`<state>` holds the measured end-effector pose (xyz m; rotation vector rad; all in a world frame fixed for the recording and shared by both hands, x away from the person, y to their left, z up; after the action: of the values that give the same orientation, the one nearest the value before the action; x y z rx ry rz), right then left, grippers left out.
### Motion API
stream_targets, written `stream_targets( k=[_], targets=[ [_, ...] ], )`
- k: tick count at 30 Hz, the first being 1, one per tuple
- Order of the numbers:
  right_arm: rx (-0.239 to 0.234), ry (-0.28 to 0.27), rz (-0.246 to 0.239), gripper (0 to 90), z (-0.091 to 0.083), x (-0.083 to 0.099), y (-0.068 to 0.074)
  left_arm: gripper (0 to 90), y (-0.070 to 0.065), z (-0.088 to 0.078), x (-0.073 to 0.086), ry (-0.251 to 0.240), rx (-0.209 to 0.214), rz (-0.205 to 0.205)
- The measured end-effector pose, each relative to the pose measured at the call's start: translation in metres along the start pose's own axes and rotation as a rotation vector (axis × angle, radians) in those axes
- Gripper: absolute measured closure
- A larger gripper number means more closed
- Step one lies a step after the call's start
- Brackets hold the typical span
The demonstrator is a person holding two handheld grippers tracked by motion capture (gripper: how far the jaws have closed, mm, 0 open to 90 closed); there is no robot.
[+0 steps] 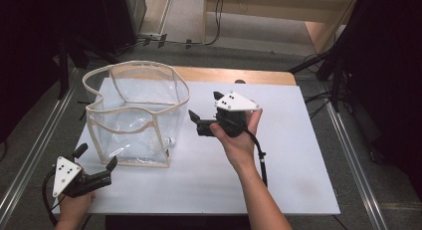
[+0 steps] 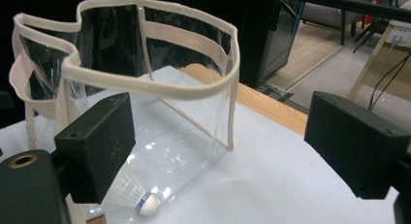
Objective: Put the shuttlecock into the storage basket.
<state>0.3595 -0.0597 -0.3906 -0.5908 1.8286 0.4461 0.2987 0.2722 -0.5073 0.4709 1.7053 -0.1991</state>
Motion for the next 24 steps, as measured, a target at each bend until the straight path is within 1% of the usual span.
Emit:
stream_targets(
  k=[4,11,15,22,24],
  targets=[
    [0.006,-0.002,0.007,9.1,-0.004,0.007,-0.005,2.3,0.0,0.0,0.0,0.0,0.0,0.0],
    [0.017,-0.011,-0.001,9.1,-0.012,0.015,-0.013,2.3,0.0,0.0,0.0,0.0,0.0,0.002],
    [0.037,-0.012,-0.008,9.1,-0.015,0.021,-0.017,2.3,0.0,0.0,0.0,0.0,0.0,0.001],
    [0.035,-0.018,0.002,9.1,-0.02,0.029,-0.024,2.3,0.0,0.0,0.0,0.001,-0.001,0.001],
    [0.034,-0.016,-0.007,9.1,-0.02,0.031,-0.025,2.3,0.0,0.0,0.0,0.001,-0.001,0.002]
  ],
)
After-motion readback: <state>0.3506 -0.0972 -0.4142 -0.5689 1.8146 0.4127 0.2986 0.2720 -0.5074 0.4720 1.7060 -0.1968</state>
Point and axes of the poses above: each handheld gripper's, and its own axes: z roughly forward along the jaws, x roughly out of its underside, y roughly to its left, the point moved 8 cm from there along z, roughly forward along the jaws, and after that the axes turned 2 degrees about z, right-handed, at the moved point
